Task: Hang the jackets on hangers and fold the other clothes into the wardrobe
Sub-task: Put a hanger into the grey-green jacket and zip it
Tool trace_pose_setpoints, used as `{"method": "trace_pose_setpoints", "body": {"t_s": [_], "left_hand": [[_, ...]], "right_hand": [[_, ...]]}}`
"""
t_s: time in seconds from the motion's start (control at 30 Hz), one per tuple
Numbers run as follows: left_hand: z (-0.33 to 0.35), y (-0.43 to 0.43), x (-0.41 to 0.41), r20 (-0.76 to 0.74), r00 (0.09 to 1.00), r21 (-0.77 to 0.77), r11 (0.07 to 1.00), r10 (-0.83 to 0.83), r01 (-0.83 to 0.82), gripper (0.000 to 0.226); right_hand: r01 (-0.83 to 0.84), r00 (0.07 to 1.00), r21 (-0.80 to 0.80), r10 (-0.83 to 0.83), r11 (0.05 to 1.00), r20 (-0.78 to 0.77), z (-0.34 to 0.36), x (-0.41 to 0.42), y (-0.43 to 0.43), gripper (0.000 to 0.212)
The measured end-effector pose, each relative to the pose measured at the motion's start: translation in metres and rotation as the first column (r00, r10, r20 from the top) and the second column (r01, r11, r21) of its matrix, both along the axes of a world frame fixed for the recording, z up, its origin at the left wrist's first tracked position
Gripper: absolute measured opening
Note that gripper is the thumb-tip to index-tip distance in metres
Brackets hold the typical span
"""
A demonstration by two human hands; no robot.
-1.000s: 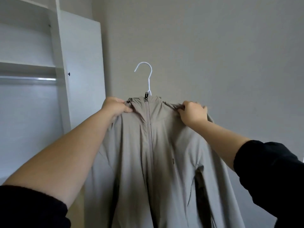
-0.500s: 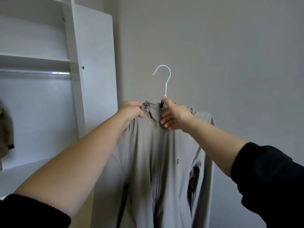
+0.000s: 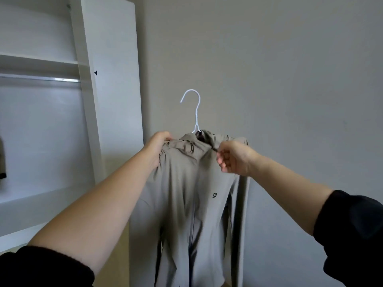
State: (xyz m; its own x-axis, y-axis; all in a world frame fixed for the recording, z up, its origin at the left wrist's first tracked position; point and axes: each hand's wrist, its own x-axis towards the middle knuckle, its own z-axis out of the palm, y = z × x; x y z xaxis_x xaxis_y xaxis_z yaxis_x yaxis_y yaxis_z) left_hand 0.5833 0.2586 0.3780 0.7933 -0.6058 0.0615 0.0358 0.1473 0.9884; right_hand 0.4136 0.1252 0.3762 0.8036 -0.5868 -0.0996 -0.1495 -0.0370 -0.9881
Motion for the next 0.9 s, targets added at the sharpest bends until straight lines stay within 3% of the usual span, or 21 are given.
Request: {"method": "trace_pose_setpoints", "body": {"t_s": [0.07, 0.13, 0.2, 0.23, 0.3, 0.33, 0.37, 0.5, 0.6, 0.63, 0.67, 0.73, 0.77, 0.8, 0.83, 0.9], "left_hand": [[-0.003, -0.002, 0.001, -0.002, 1.000, -0.012, 1.000, 0.009, -0.009, 0.019], [-0.008, -0.004, -0.005, 0.121, 0.992, 0.036, 0.999, 0.031, -0.035, 0.019], [-0.014, -0.005, -0.013, 0.246, 0.969, 0.070, 0.997, 0.026, -0.044, 0.018], [-0.016, -0.006, -0.016, 0.284, 0.958, 0.071, 0.996, 0.029, -0.051, 0.017], [-0.019, -0.006, -0.016, 0.340, 0.940, 0.061, 0.997, 0.030, -0.053, 0.020], [-0.019, -0.006, -0.017, 0.369, 0.929, 0.064, 0.997, 0.018, -0.045, 0.019], [-0.018, -0.006, -0.018, 0.397, 0.918, 0.072, 0.997, 0.003, -0.034, 0.017], [-0.016, -0.007, -0.024, 0.494, 0.869, 0.096, 0.995, -0.020, -0.032, 0.010], [-0.016, -0.012, -0.026, 0.604, 0.795, 0.099, 0.986, 0.047, -0.134, 0.017], [-0.015, -0.013, -0.027, 0.677, 0.732, 0.098, 0.976, 0.079, -0.195, 0.020], [-0.016, -0.013, -0.028, 0.791, 0.603, 0.097, 0.954, 0.099, -0.284, 0.026], [-0.023, -0.012, -0.025, 0.988, 0.152, 0.074, 0.878, -0.001, -0.472, 0.049], [-0.030, -0.012, -0.020, 0.994, -0.067, 0.044, 0.863, -0.090, -0.504, 0.060], [-0.037, -0.012, -0.012, 0.963, -0.221, 0.024, 0.871, -0.152, -0.490, 0.064], [-0.042, -0.009, -0.007, 0.938, -0.312, -0.003, 0.893, -0.154, -0.450, 0.057], [-0.048, -0.003, -0.003, 0.943, -0.329, -0.082, 0.928, -0.045, -0.363, 0.029]], "right_hand": [[-0.072, 0.987, -0.061, 0.062, 0.995, -0.151, -0.018, -0.006, 0.001, 0.023], [-0.132, 0.973, -0.136, 0.102, 0.982, -0.206, -0.028, -0.010, 0.004, 0.018], [-0.146, 0.975, -0.391, 0.066, 0.909, -0.212, -0.026, -0.011, 0.004, 0.022], [-0.091, 0.982, -0.581, -0.025, 0.809, -0.188, -0.022, -0.010, 0.001, 0.027], [0.156, 0.963, -0.866, -0.267, 0.476, 0.027, -0.013, -0.010, -0.013, 0.027], [0.261, 0.940, -0.895, -0.308, 0.362, 0.149, -0.009, -0.010, -0.019, 0.021], [0.290, 0.937, -0.897, -0.292, 0.333, 0.194, -0.005, -0.011, -0.026, 0.020], [0.025, 0.982, -0.850, -0.171, 0.526, -0.077, -0.001, -0.017, -0.041, 0.022], [0.125, 0.974, -0.833, -0.226, 0.539, 0.000, -0.005, -0.020, -0.043, 0.039], [0.208, 0.961, -0.816, -0.267, 0.539, 0.068, -0.007, -0.019, -0.044, 0.040], [0.297, 0.938, -0.791, -0.320, 0.535, 0.136, -0.008, -0.018, -0.046, 0.040], [0.450, 0.871, -0.727, -0.436, 0.519, 0.227, -0.008, -0.018, -0.047, 0.035], [0.502, 0.841, -0.695, -0.477, 0.514, 0.255, -0.008, -0.018, -0.048, 0.032], [0.539, 0.818, -0.666, -0.507, 0.515, 0.270, -0.008, -0.020, -0.050, 0.029], [0.564, 0.802, -0.648, -0.528, 0.512, 0.280, -0.009, -0.021, -0.051, 0.029], [0.579, 0.788, -0.649, -0.542, 0.494, 0.291, -0.014, -0.023, -0.052, 0.028]]}}
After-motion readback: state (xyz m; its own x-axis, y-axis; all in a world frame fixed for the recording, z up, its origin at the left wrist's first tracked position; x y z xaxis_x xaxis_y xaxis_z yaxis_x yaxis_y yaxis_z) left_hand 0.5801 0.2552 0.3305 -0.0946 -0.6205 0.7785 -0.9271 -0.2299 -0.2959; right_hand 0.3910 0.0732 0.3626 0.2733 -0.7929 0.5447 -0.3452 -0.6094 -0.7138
